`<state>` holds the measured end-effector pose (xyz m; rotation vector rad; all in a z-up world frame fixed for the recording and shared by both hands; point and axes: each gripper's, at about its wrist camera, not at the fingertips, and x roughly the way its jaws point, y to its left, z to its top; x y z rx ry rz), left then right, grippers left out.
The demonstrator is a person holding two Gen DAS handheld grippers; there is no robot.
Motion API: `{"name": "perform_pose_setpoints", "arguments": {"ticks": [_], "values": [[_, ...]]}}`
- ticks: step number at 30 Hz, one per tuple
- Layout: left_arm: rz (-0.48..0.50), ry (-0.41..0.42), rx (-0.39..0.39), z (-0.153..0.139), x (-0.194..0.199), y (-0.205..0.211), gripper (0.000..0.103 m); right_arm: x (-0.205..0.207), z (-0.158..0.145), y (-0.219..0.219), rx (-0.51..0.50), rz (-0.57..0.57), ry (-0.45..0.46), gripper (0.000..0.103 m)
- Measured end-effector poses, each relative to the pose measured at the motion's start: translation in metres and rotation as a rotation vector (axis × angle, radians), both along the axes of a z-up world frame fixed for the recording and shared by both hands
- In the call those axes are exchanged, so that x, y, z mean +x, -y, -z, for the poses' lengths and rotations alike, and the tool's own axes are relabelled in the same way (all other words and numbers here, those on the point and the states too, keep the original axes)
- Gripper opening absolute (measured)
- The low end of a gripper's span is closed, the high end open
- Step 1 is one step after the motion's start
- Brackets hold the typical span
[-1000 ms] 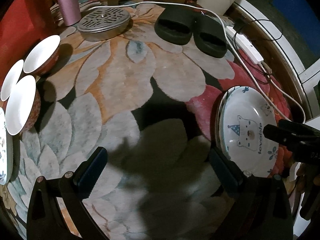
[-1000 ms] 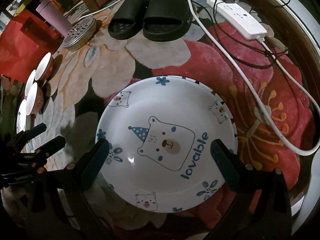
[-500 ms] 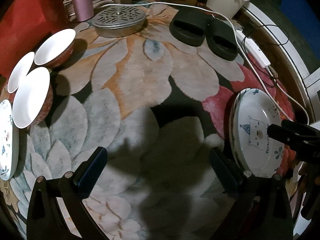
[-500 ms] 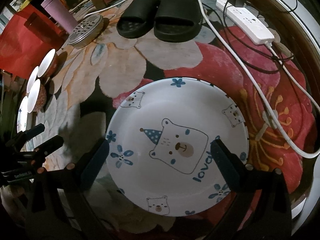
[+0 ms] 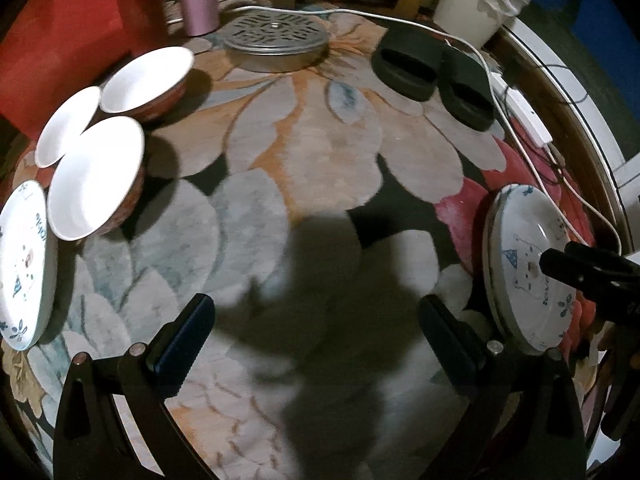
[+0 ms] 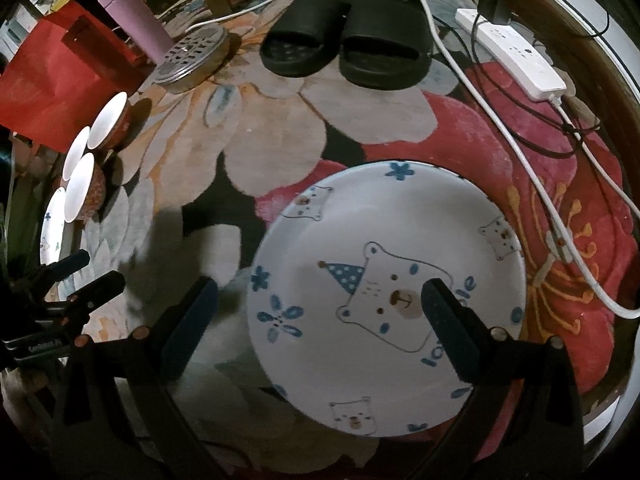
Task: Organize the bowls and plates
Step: 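Move the right gripper to the other bear plate and grasp its rim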
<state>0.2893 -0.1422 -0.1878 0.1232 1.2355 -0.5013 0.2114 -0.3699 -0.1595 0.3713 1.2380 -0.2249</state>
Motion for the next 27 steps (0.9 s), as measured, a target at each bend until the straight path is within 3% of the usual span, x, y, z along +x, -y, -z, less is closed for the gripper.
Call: {"name": "perform_pose_setpoints", "arguments": {"ticks": [13, 27], "values": [[-0.061, 0.024, 0.057, -0.028, 0.008, -0.089, 0.102, 0.032, -0.017, -0.046, 0.020, -0.090, 0.039, 0.102], [-0.234, 0.013, 0.033, -0.038, 0.022, -0.192, 0.102, 0.071, -0.021, -0.149, 0.032, -0.350, -0.025, 0.102]]}}
